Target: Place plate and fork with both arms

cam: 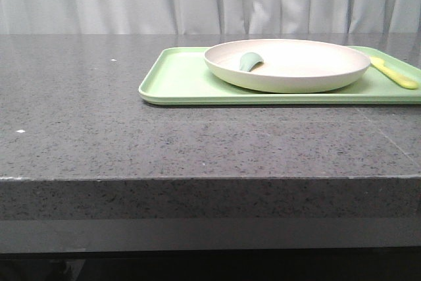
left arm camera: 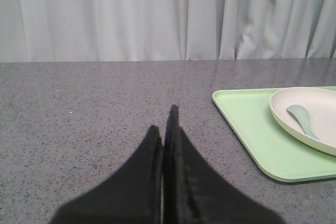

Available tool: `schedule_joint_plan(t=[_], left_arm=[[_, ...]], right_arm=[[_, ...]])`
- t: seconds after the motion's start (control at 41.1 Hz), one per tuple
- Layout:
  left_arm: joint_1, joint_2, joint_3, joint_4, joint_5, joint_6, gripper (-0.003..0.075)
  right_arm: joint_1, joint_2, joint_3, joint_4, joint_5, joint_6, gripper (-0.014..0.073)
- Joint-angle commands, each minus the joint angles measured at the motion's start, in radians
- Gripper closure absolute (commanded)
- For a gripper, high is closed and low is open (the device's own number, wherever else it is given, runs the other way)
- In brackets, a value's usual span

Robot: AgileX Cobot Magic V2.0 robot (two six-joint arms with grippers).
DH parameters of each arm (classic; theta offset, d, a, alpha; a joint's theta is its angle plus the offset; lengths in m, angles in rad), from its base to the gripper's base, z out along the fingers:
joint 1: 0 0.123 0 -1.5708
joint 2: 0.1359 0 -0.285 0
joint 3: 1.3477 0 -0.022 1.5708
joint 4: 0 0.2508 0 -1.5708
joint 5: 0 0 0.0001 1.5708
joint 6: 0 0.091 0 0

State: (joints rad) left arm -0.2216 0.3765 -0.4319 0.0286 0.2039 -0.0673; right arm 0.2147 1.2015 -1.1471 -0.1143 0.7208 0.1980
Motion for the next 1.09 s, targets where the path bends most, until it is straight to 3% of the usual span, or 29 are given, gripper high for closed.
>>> schedule_joint_plan(t=[0.0, 0.316, 0.559, 1.07], left_arm=[[0.003, 0.005, -0.029, 0.002, -0.089, -0.008, 0.0738], [0.003, 0.005, -0.029, 0.002, -0.089, -0.008, 0.0738], [0.003, 0.005, -0.029, 0.002, -0.089, -0.008, 0.0738], [0.003, 0.005, -0.029, 0.002, -0.089, -0.008, 0.0738]], right_arm=[[0.009, -0.161, 0.118, -0.010, -0.160, -0.011, 0.0706], [0.010, -0.678, 0.554, -0.010, -0.406, -0.011, 0.0706], [0.010, -0.999, 0.744, -0.010, -0.426, -0.011, 0.0706], [0.010, -1.072, 0.756, -0.010, -0.425, -0.011, 0.0706]])
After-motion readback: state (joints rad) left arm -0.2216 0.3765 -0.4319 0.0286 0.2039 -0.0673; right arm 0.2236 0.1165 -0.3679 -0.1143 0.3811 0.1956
